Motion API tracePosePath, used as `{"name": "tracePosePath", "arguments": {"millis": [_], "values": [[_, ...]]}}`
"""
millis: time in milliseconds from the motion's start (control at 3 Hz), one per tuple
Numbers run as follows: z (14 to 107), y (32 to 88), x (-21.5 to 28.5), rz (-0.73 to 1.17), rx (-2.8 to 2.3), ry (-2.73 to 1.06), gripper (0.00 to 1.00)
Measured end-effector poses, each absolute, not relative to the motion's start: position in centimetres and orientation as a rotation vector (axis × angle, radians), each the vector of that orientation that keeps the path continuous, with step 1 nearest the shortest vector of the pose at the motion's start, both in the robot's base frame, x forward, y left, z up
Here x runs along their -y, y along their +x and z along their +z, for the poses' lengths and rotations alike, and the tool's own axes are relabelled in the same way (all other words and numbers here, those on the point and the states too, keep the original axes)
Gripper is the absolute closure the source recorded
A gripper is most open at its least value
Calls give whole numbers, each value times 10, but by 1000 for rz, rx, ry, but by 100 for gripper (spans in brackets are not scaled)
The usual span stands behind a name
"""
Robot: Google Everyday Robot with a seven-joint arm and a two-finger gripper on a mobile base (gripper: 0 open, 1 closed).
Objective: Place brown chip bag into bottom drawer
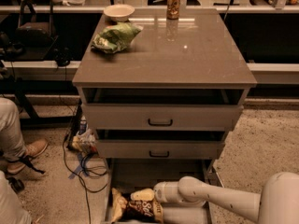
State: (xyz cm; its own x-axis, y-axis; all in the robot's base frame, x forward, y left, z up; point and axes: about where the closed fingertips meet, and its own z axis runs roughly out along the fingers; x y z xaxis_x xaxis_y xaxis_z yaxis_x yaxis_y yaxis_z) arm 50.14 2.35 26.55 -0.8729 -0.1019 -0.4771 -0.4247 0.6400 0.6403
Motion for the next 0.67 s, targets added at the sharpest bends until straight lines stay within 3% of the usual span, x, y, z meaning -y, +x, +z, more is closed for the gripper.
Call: {"name": "tracePosePath", "arguments": {"millis": [667], "values": [[270, 514, 53, 1097, -2431, -322, 0]]}}
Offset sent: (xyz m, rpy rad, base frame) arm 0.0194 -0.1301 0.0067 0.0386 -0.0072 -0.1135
